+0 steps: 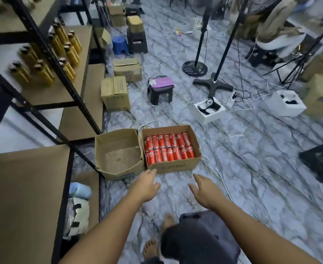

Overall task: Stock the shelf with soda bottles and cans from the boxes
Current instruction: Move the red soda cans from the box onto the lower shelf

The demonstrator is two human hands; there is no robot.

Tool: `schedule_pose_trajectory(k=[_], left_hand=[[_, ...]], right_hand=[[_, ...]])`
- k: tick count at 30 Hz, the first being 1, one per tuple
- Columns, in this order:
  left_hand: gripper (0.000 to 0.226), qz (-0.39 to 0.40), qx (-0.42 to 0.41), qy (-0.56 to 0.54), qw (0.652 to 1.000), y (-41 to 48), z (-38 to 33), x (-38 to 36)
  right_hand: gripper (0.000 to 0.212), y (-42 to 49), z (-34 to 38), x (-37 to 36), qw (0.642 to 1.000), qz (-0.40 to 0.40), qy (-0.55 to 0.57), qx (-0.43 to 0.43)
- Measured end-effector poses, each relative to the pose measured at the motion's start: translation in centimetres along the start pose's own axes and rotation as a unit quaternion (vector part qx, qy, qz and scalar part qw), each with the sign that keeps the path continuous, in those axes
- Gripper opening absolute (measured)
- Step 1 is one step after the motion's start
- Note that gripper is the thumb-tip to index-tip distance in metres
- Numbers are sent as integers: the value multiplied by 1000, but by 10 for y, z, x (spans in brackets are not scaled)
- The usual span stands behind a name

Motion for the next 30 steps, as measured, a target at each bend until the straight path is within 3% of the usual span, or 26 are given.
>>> schedule_pose_trajectory(k=[5,12,18,23,26,30], left_hand=[[57,-15,8,-31,999,67,3,25],[52,-35,103,-133,985,196,26,24],[62,-54,259,-210,941,330,89,-39],[62,-86,296,-250,918,414,143,-102],[62,-107,300,-222,921,461,179,-136],[84,-145,332,-182,914,502,224,-182]], right_hand=[[58,71,2,27,1000,4,3,-9],[53,234,-33,60,997,62,30,-28],[47,433,-87,35,991,132,-5,-33],[51,551,-125,-12,984,172,-39,-26],[54,611,-145,-53,989,137,-6,-62],[74,664,-181,-108,985,40,27,-163]])
Point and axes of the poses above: each hand's wrist, its own y-axis towards the middle knuckle, its own x-axis out of the back of the hand, z = x × y, the point moved 1 cm from there along y, towards the middle knuckle, and after that the axes turned 5 degrees about -x, right-handed, at the moved point
